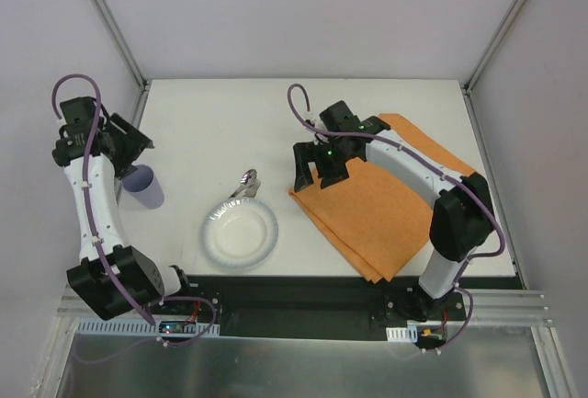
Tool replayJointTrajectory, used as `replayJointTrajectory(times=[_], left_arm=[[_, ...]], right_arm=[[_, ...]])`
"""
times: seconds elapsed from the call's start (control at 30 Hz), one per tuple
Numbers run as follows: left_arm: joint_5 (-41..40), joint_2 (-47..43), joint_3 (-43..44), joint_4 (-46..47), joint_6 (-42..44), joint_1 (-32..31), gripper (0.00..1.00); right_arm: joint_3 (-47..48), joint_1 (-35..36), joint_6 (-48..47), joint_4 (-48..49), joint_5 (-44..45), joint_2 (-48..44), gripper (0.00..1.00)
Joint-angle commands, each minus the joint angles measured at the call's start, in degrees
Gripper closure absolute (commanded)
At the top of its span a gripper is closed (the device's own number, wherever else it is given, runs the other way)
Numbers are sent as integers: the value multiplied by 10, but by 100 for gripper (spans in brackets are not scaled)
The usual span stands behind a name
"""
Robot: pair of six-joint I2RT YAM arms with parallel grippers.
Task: Set the dinner table for one person
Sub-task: Adjust the cup at the corner of the board.
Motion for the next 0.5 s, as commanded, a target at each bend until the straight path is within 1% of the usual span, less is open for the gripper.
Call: replayJointTrajectory(times=[0.0,0.07,0.1,0.23,0.37,0.47], left_arm=[[42,-42,-14,18,-20,-91,34],[40,-54,-45,33,-34,-120,33],[39,-65,-56,35,-41,-145,33],[36,-86,-102,36,-55,-182,34],[35,-108,-132,35,-51,-189,33],[45,-120,-140,32,-52,-192,33]], right_arm=[[-35,22,-14,72,-54,22,8],[-50,34,-11,98,-51,38,8],[-54,39,-10,111,-49,43,9],[-72,66,-1,145,-42,68,9],[-72,102,7,167,-35,94,12],[-71,114,15,184,-43,117,14]])
